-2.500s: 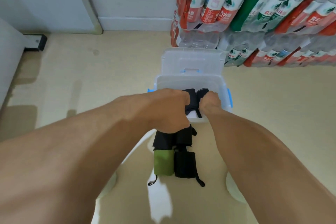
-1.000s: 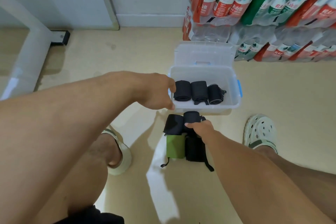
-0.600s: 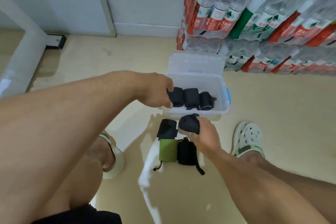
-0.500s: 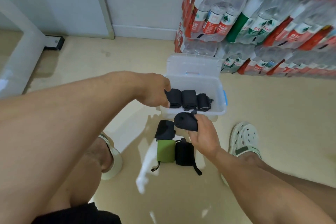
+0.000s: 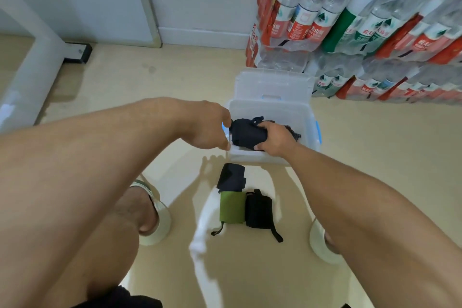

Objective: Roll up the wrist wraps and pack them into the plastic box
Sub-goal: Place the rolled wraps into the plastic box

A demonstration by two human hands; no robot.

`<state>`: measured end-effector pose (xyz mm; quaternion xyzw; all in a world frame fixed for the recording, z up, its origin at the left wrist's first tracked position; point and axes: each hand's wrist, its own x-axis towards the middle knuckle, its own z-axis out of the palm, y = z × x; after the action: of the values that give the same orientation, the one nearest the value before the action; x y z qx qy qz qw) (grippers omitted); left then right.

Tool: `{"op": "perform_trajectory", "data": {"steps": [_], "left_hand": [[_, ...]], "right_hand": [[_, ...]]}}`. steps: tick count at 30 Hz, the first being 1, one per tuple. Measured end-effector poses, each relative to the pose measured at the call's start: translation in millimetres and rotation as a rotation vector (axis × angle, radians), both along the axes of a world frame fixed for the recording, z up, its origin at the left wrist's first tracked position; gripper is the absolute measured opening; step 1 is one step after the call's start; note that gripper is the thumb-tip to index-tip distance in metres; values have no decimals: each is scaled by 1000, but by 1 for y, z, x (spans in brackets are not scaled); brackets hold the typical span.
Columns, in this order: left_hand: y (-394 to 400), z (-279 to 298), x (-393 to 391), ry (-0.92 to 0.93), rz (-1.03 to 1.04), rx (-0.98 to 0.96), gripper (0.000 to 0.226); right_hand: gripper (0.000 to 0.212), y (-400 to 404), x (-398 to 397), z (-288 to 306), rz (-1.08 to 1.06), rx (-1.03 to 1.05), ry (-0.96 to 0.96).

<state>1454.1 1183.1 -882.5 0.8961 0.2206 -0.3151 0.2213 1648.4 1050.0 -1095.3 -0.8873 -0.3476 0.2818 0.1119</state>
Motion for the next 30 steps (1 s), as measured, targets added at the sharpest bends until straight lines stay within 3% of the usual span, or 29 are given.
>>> {"op": "perform_trajectory", "data": {"steps": [6, 16, 20, 24, 26, 28, 30], "left_hand": [[-4, -2, 9, 2, -23, -29, 54], [-11, 2, 16, -7, -61, -9, 50], [-7, 2, 12, -7, -30, -5, 59], [-6, 2, 8, -4, -24, 4, 59], [-8, 2, 6, -4, -26, 9, 59], [-11, 1, 5, -6, -32, 8, 60], [-14, 2, 5, -11, -39, 1, 60]], "right_hand": [[55, 34, 2, -29, 136, -137, 80], [23, 31, -2, -39, -1, -66, 139], [23, 16, -8, -31, -129, 96, 94], [9, -3, -41, -6, -397, 467, -95], [22, -16, -67, 0, -457, 542, -146], [36, -26, -93, -7, -404, 419, -78], [43, -32, -110, -23, -318, 164, -9]]}}
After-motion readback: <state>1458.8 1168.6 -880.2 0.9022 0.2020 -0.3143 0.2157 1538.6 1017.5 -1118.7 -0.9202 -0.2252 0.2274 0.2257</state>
